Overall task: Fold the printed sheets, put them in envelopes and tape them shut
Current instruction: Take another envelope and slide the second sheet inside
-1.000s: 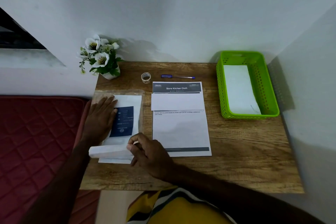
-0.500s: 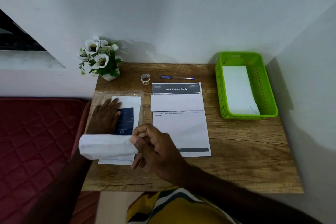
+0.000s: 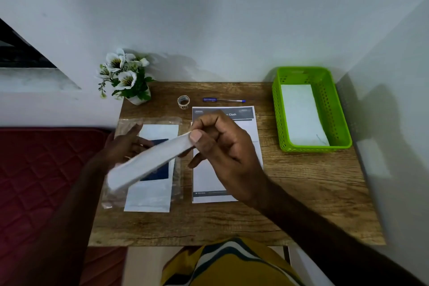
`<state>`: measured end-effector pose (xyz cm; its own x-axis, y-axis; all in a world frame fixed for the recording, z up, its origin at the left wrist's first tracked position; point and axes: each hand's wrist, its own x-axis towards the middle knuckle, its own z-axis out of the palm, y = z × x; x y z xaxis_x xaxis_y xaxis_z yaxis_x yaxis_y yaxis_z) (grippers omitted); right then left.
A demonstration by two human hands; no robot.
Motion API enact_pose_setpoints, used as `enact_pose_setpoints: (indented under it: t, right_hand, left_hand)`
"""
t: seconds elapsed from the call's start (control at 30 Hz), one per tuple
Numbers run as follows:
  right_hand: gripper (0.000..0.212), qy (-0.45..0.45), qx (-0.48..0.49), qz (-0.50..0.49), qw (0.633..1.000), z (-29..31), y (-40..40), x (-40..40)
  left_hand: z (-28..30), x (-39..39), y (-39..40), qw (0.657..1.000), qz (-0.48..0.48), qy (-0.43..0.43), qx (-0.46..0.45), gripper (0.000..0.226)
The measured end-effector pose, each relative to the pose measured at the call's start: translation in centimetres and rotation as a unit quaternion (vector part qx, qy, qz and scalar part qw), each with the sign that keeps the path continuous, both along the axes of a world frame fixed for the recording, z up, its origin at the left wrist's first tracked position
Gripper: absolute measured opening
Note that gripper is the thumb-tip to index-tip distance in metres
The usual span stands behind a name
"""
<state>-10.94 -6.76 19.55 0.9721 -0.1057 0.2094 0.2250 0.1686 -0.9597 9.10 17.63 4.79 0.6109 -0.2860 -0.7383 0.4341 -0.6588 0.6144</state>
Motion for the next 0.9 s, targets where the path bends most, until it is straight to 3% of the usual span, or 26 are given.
enact_pose_setpoints:
  t: [0.07,0.2,0.47,0.6,0.67,0.8,0.9]
  right_hand:
    - [0.008,0.011,-0.005,-0.011,1.0,-1.2,-0.3,-0.1]
    - [0.016,0.062,-0.006,-0.042,0.997,-4.3,-0.7,-0.4]
    - [0.008,0.231,0.053,-0.138,0.962,-10.9,-0.9,0.2]
    - [0.037,0.285,0.078,-0.188,0.937,-13.4,-0.9,1.2]
    - [0.04,0.317,0.076,-0.203,0.923,-14.3,-0.7,1.8]
    - [0.044,0.385,0.024,-0.224,0.895,-15.6,0.1,3.1]
    - [0.049,0.38,-0.064,-0.238,0.892,-16.5,0.8,3.9]
  left_hand:
    - [0.1,0.6,0.3,0.998,0.041,0.034,-0.041,0.092]
    - [-0.1,0.3,0.8,0.993,0.025,0.072,-0.093,0.083]
    - [-2.0,-0.1,0.4,0.965,0.214,-0.028,-0.15,0.053]
    - [-2.4,-0.2,0.9,0.955,0.253,-0.063,-0.142,0.047]
    - [-2.5,-0.3,1.0,0.949,0.274,-0.086,-0.132,0.049]
    - [-2.7,-0.5,0.6,0.938,0.305,-0.116,-0.12,0.037]
    - [-2.8,-0.8,0.2,0.928,0.325,-0.141,-0.115,0.035]
